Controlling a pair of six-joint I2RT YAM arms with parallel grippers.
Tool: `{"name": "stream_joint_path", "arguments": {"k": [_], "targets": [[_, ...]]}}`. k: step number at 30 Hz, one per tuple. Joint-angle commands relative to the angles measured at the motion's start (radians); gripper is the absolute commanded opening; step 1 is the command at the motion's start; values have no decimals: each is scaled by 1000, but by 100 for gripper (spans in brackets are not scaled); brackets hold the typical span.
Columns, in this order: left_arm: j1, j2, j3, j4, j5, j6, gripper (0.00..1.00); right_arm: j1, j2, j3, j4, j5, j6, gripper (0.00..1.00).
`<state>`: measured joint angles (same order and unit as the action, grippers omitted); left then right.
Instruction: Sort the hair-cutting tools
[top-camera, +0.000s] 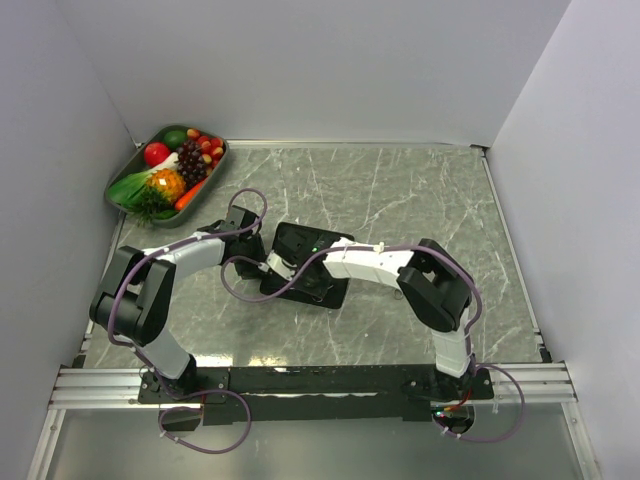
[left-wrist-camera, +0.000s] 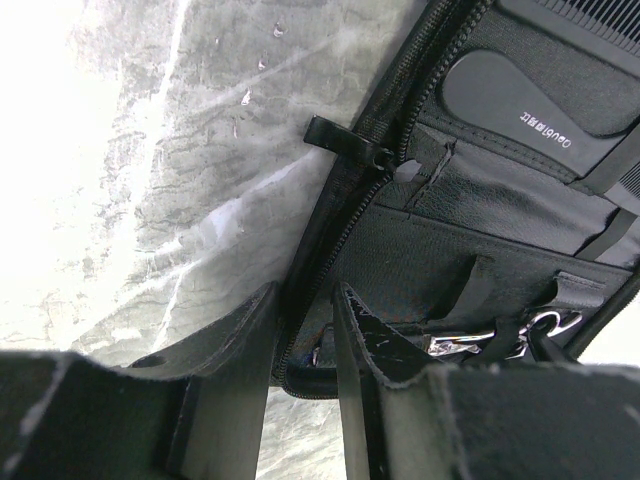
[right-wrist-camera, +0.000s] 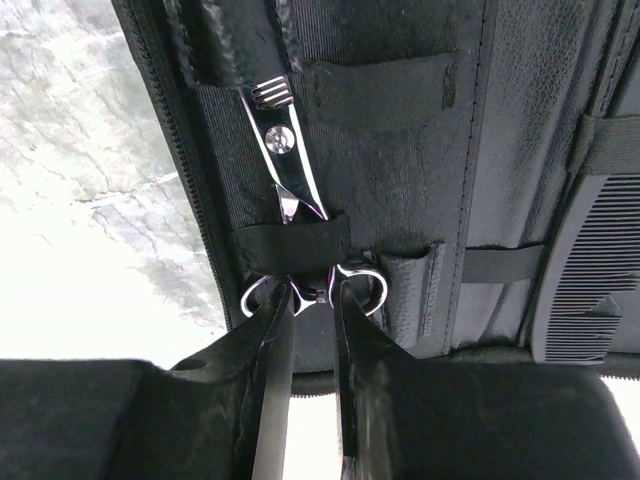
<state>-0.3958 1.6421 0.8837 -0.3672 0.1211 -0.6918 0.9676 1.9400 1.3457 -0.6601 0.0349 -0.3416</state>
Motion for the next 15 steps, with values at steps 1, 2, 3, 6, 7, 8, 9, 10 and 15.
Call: {"name": "stream_joint_path", "arguments": {"k": [1, 2, 3, 6, 7, 8, 9, 10, 15], "targets": [[-18, 96, -52, -33, -18, 23, 36, 51, 42, 36, 258, -29, 22, 8], [-18, 99, -51, -33, -18, 23, 36, 59, 45, 46, 252, -29, 30, 8], [-18, 99, -48, -32, -18, 25, 36, 60, 48, 62, 251, -64, 45, 8], [-18, 99, -48, -35, -20, 23, 36, 68, 57, 87, 238, -81, 70, 9], [-18, 99, -48, -35, -20, 23, 36, 66, 59, 92, 235, -82, 73, 9], [-18, 99, -48, -33, -20, 23, 36, 68, 59, 95, 229, -82, 78, 10], [-18, 97, -49, -33, -21, 23, 36, 68, 57, 101, 209, -82, 85, 11], [-18, 97, -51, -33, -21, 21, 36, 66, 54, 102, 197, -69, 90, 11], [-18, 90, -52, -29, -20, 20, 36, 59, -35, 55, 155, 2, 138, 35]]}}
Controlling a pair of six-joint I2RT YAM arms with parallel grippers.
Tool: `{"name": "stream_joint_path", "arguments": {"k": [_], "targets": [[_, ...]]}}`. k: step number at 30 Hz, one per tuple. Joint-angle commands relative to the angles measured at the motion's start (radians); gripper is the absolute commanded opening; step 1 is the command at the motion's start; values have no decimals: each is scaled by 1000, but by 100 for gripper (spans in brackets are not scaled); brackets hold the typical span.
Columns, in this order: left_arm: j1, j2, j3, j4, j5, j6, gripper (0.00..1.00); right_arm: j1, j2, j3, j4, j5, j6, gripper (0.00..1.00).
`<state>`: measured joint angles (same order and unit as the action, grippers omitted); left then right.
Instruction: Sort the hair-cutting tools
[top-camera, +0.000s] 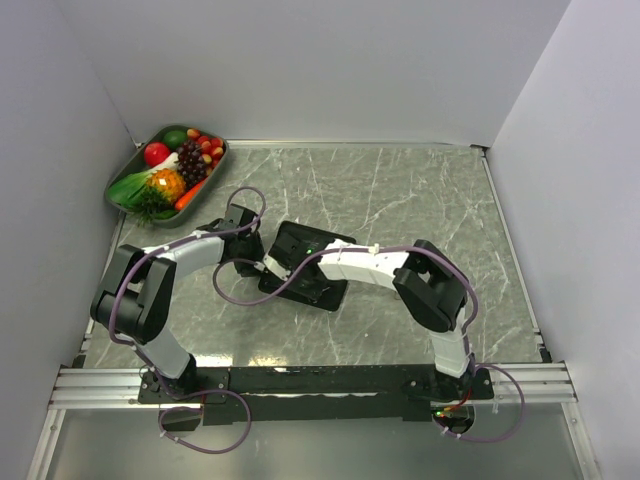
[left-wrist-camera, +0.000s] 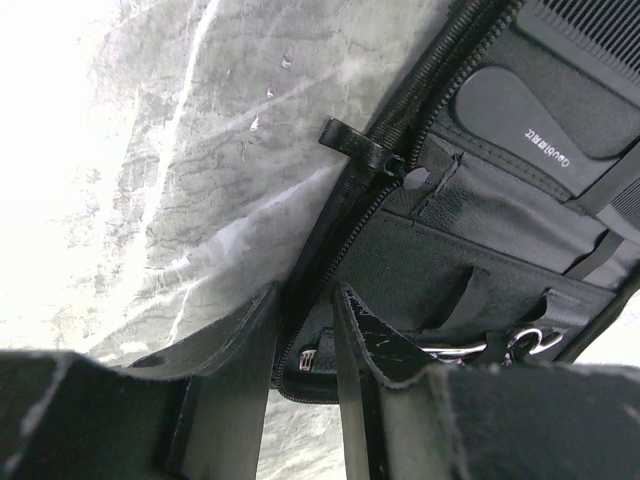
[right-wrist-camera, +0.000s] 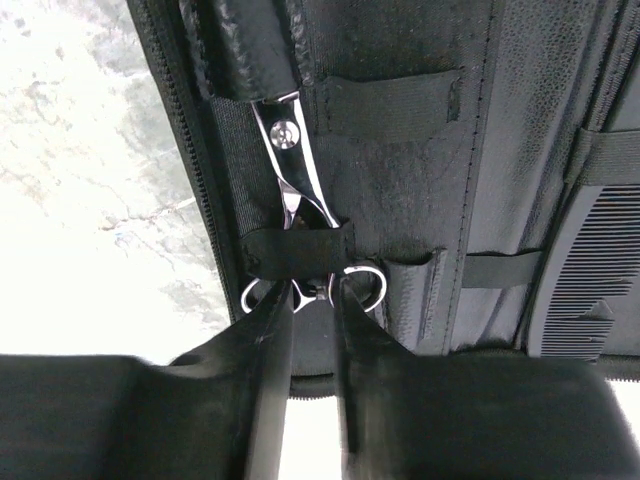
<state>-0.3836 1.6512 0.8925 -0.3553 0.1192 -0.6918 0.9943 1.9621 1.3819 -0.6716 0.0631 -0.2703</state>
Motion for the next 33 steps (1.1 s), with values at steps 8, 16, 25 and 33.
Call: {"name": "stream_joint_path", "arguments": {"k": [8, 16, 25, 33], "targets": [[-31, 71, -43, -48, -23, 26, 37, 26, -264, -55, 87, 208, 131, 52], [-31, -28, 69, -160, -78, 57, 41, 29, -466, -177, -48, 256, 326, 53], [-29, -53, 420, -290, -181, 146, 49, 33, -606, -409, 23, 32, 508, 17], [-29, 183, 693, -225, -57, 255, 3, 95, -606, -466, 112, -88, 508, 0]]}}
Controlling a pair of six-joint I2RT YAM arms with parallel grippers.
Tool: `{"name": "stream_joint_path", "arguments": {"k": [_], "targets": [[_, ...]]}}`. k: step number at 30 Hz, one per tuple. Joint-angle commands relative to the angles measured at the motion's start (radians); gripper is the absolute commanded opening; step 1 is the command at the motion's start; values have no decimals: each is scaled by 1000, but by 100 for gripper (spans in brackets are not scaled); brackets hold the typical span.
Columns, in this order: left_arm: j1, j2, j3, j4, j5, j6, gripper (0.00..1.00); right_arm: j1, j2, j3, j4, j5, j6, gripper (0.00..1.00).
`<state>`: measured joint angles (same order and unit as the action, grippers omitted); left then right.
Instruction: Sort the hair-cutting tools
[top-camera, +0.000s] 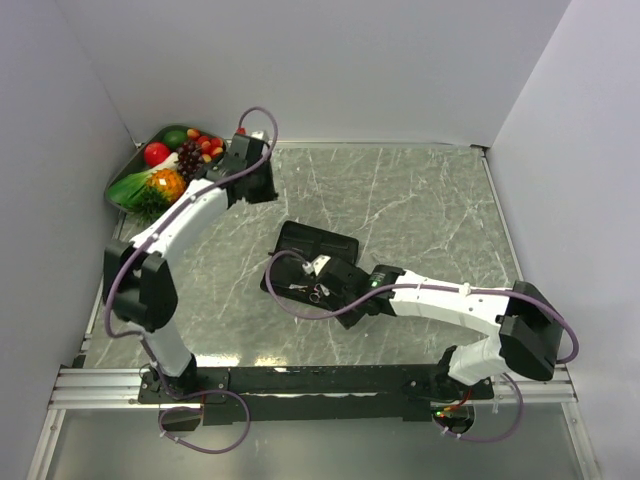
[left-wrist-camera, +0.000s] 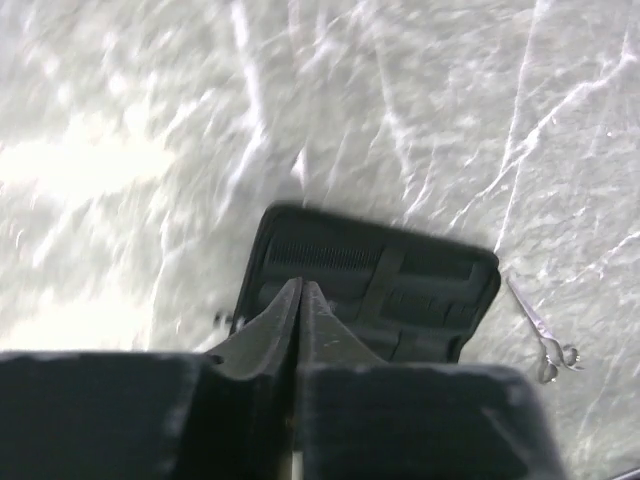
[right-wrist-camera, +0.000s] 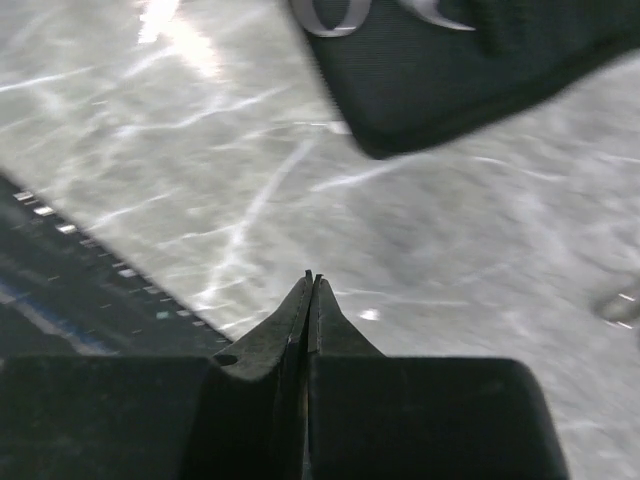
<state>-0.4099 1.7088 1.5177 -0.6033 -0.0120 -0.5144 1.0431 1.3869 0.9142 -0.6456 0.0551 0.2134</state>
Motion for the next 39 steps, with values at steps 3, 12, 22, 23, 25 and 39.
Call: {"name": "stream_joint_path", "arguments": {"k": [3, 12, 22, 23, 25, 39], "targets": [[-4, 202, 75, 109, 150, 86, 1, 87, 17, 17, 112, -84, 11, 0], [-23, 403, 79, 376, 258, 122, 1, 166, 254, 170, 139, -100, -28, 0], [-38, 537, 130, 382, 216, 111, 1, 175, 331, 157, 155, -57, -12, 0], [-41, 537, 116, 375, 193, 114, 1, 175, 339, 152, 146, -29, -16, 0], [-50, 526, 87, 375, 161, 114, 1, 170, 345, 140, 138, 18, -12, 0], [-55, 382, -209, 393, 41, 88, 1, -67, 356, -17, 287, 45, 9, 0]]}}
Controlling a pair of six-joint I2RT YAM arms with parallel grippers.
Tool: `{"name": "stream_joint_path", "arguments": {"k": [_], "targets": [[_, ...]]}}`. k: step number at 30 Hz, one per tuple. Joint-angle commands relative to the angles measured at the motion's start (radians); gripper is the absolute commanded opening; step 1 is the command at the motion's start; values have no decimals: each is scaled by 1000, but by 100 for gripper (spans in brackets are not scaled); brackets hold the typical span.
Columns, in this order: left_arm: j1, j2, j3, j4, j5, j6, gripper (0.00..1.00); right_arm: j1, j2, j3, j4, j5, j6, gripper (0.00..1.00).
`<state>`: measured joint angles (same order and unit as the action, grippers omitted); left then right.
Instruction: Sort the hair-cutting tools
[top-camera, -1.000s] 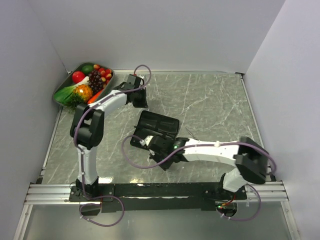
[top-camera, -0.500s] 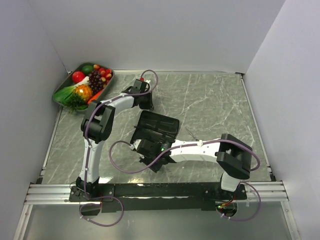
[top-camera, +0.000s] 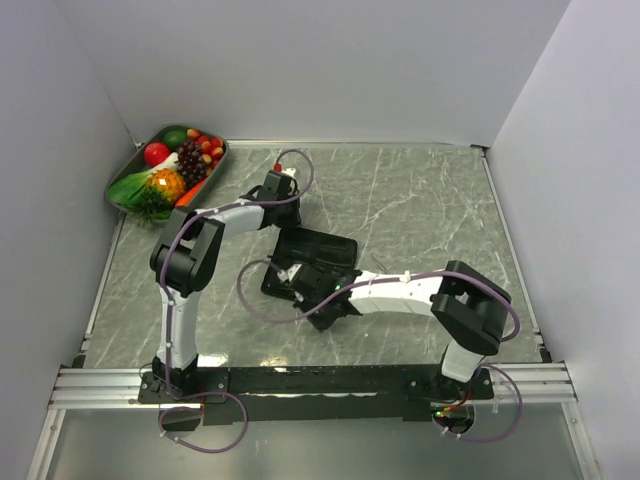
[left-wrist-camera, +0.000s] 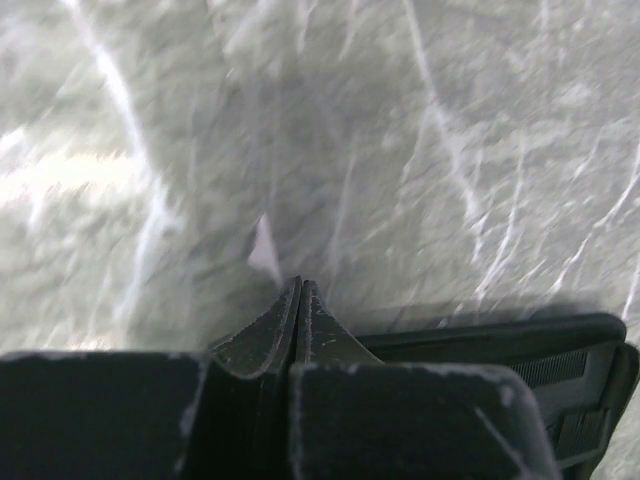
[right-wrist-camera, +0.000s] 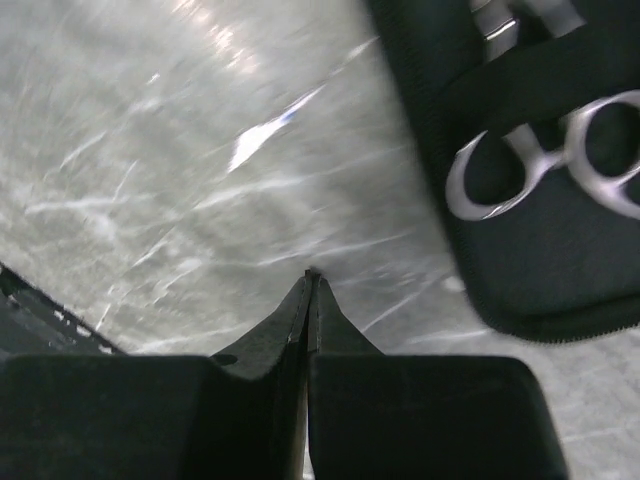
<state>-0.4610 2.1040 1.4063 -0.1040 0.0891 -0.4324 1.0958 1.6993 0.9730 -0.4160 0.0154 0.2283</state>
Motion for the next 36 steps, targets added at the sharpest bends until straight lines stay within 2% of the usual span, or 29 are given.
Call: {"name": "stream_joint_path", "arguments": {"k": [1, 12, 17, 20, 31, 36], "targets": [[-4, -30, -127, -102, -61, 4, 1, -134, 45, -82, 74, 78, -3, 0], [-4, -160, -309, -121, -86, -34, 1, -232, 82, -19, -7, 222, 39, 0], [-4, -237, -391, -174, -124, -72, 1, -269, 102, 58, -67, 290, 60, 0], [-5, -254, -423, -201, -97, -118, 1, -303, 129, 125, -118, 320, 62, 0], [-30, -377, -549, -243, 35, -215, 1, -398, 269, 381, -219, 276, 59, 0], [-91, -389, -615, -221, 113, -256, 1, -407, 347, 531, -265, 233, 33, 0]]}}
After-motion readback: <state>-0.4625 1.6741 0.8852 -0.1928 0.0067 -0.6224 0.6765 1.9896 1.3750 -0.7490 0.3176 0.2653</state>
